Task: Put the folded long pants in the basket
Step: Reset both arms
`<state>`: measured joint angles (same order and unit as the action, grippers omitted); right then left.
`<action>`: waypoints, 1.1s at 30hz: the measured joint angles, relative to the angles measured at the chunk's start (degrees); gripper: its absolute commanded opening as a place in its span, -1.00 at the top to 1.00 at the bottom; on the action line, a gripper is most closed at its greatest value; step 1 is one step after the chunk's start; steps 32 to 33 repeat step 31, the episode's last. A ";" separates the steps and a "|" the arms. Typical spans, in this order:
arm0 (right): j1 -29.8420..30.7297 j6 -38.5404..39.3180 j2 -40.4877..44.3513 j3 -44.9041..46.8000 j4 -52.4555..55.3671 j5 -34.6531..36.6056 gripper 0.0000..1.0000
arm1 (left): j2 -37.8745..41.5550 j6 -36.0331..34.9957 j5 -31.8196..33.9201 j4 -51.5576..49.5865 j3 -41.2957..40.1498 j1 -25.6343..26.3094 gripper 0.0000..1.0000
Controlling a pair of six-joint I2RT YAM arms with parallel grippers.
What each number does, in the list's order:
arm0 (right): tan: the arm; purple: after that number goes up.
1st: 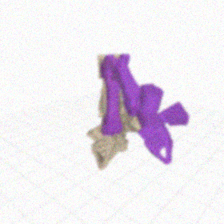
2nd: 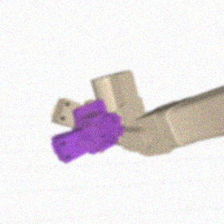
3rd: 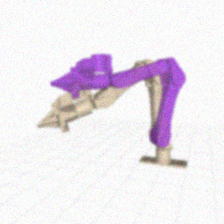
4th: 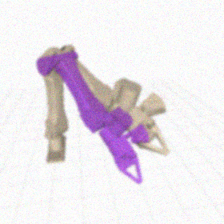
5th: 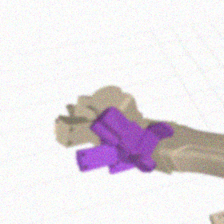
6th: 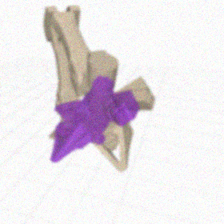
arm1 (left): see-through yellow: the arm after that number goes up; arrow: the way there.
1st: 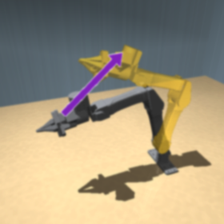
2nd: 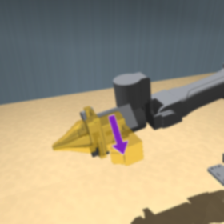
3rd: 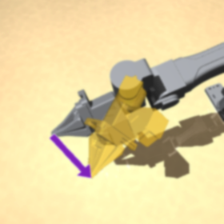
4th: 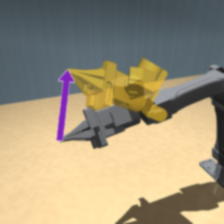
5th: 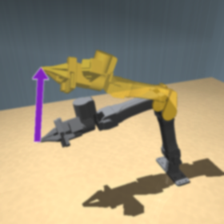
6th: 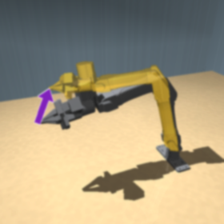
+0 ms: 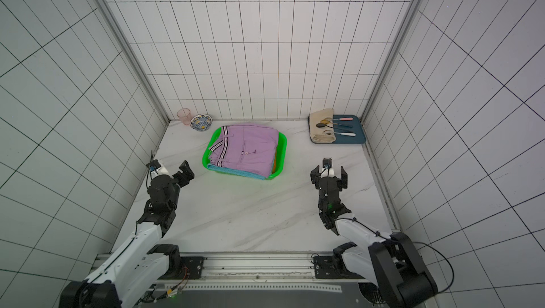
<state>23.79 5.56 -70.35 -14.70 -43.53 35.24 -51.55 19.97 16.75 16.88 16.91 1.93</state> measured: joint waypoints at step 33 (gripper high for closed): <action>-21.46 -8.20 -18.03 -8.94 -6.23 -17.44 -0.97 | -38.23 -12.09 -6.40 29.77 7.10 -3.58 -0.95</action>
